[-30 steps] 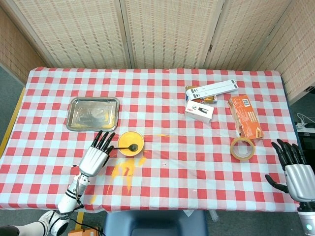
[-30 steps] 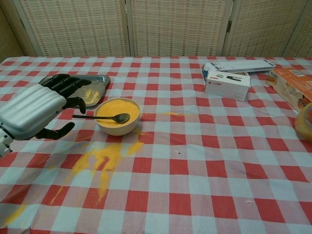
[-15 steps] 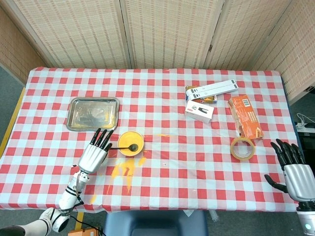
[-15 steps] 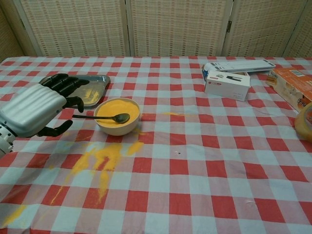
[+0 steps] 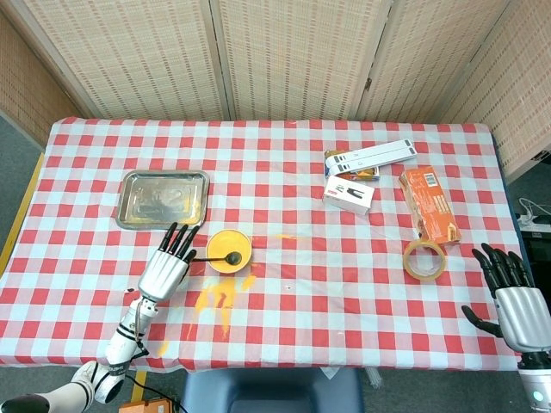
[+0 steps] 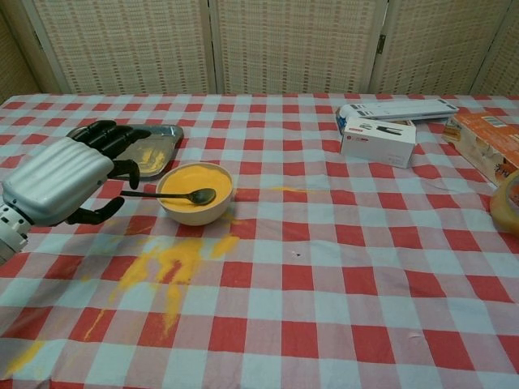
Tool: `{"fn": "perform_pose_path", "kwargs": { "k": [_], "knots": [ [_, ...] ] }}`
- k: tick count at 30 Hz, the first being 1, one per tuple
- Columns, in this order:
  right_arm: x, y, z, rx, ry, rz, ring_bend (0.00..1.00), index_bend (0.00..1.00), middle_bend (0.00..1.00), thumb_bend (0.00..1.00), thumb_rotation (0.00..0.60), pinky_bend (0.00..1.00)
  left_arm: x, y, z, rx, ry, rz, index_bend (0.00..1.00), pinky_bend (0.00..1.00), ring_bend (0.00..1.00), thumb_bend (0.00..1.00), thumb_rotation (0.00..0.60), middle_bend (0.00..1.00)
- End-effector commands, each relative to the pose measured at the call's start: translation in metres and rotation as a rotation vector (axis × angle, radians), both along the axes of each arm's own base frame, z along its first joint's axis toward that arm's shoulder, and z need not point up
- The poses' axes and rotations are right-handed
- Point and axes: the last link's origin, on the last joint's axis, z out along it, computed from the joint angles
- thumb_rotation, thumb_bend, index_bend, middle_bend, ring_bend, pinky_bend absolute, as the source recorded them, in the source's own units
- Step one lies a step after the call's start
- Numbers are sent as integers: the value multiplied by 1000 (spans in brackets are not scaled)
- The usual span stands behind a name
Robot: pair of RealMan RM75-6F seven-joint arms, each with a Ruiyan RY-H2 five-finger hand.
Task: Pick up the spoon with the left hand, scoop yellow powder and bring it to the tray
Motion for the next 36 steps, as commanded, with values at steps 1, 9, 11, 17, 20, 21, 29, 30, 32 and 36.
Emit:
{"fn": "perform_pose_path", "kwargs": {
  "k": [1,9,11,17,20,21,29,30,32,36],
  "knots": [
    [0,0,0,-2,0,0,0,0,0,142,600,0,0,0,0,2,-5,-1,464,0,0,457,600,0],
    [0,0,0,0,1,1,0,0,0,142,600,0,1,0,0,4,-4,-6,484,0,0,459,600,0],
    [0,0,0,0,1,0,0,0,0,143,600,0,1,0,0,4,-8,-5,482,0,0,458,600,0],
    [1,-1,-1,2,1,4,0,0,0,143,600,0,1,1,-2,1,-2,1,484,0,0,458,600,0],
    [1,-1,-1,3,1,3,0,0,0,142,600,0,2,1,-3,3,-4,1,487,0,0,459,600,0],
    [1,-2,-1,3,1,3,0,0,0,142,600,0,2,1,-3,2,-6,1,489,0,0,459,600,0],
    [1,-1,-1,3,0,3,0,0,0,142,600,0,3,-1,-2,0,-11,-1,498,0,0,458,600,0],
    [1,-1,-1,3,0,3,0,0,0,142,600,0,3,-1,-2,1,-12,-1,498,0,0,458,600,0],
    [1,-1,-1,2,1,2,0,0,0,142,600,0,3,-1,-2,0,-13,-2,499,0,0,459,600,0],
    [1,-1,-1,3,2,1,0,0,0,142,600,0,4,-2,-2,0,-17,-4,502,0,0,459,600,0]
  ]
}}
